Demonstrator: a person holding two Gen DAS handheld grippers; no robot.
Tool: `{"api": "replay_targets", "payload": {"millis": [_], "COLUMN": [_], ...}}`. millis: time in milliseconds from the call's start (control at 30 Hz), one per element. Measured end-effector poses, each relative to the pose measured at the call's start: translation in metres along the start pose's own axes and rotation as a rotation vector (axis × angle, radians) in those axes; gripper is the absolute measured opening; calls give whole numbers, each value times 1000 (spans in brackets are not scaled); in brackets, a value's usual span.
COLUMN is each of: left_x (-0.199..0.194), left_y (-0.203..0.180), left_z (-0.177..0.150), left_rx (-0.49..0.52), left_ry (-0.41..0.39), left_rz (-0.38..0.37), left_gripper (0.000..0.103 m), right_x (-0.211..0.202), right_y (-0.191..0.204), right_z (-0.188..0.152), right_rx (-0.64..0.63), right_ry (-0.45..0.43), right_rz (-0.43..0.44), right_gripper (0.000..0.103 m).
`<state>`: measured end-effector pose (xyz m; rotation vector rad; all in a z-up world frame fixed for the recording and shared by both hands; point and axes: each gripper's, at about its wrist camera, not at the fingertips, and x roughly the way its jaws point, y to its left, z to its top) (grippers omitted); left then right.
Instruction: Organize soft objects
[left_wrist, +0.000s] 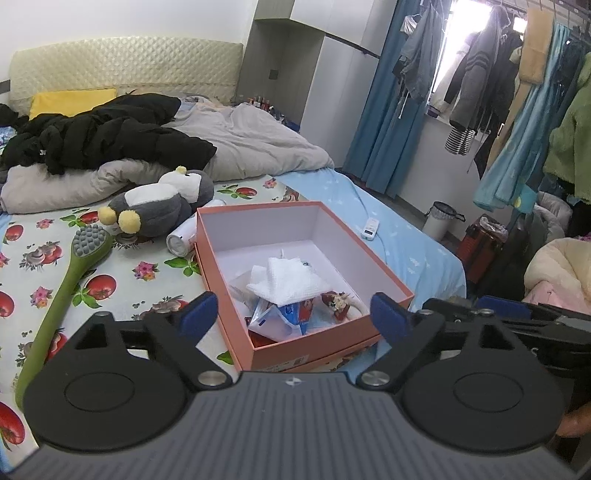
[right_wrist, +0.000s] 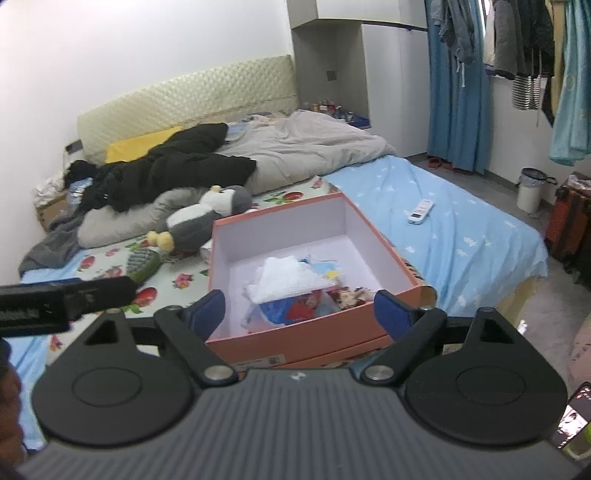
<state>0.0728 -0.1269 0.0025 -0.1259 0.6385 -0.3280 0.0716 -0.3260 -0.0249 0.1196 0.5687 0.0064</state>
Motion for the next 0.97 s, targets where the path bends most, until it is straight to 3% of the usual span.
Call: {"api": "replay_targets", "payload": {"millis": [167,467,967], "left_x": [2,5,4], "left_y": [1,-1,-1], "left_z": [3,5,8], "left_rx": [8,28,30], "left_ry": [17,57,50], "left_rz": [22,28,32], "left_gripper": [103,103,103], "right_x": [3,2,4], "right_y": [-2,-3,-2], "right_z": [-2,-2,-3], "right_rx": [10,19,26], "right_ry": [11,14,29], "right_rz": [3,6,10], "right_gripper": [89,89,89]}}
